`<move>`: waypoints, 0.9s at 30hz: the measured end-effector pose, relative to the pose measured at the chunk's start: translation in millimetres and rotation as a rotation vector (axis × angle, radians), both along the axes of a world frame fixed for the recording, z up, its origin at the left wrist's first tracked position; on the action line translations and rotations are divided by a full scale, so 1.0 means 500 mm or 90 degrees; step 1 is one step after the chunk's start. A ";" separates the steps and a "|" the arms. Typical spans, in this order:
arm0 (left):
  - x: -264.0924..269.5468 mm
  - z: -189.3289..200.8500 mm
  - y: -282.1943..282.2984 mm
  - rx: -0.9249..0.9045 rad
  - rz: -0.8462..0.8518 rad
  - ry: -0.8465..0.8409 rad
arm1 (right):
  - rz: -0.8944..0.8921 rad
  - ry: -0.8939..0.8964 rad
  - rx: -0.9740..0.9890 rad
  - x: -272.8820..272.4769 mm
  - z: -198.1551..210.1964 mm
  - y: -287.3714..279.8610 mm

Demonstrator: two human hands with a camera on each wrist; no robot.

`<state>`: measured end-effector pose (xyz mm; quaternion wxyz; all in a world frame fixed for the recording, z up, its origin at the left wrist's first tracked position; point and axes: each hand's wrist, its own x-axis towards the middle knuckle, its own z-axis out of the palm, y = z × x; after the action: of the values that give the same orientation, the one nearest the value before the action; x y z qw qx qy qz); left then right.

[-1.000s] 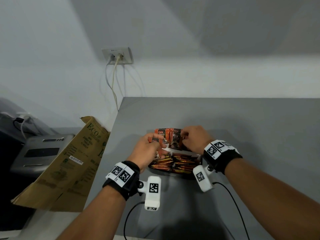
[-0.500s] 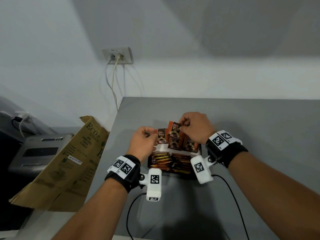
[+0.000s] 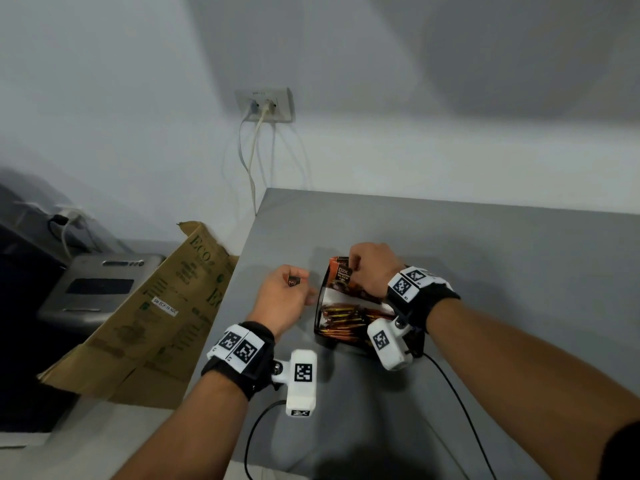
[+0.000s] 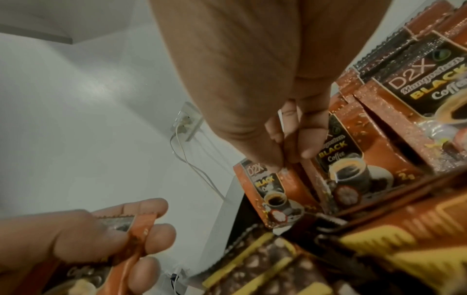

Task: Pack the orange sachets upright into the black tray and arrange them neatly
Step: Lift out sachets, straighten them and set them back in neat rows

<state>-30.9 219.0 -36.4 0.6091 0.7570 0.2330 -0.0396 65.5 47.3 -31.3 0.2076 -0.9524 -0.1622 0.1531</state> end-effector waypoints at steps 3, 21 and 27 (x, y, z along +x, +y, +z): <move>-0.003 -0.003 0.005 0.002 -0.005 0.003 | 0.007 -0.004 -0.010 0.001 -0.001 0.006; 0.018 0.019 -0.048 -0.094 -0.081 -0.091 | 0.032 0.089 0.254 -0.039 0.078 -0.040; 0.037 0.014 -0.055 -0.002 -0.037 -0.093 | -0.105 -0.036 0.197 -0.008 0.067 -0.102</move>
<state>-12.6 191.3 -29.2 0.6245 0.7632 0.1661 -0.0021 61.5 -3.7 2.0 0.3590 -0.9231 -0.1111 0.0820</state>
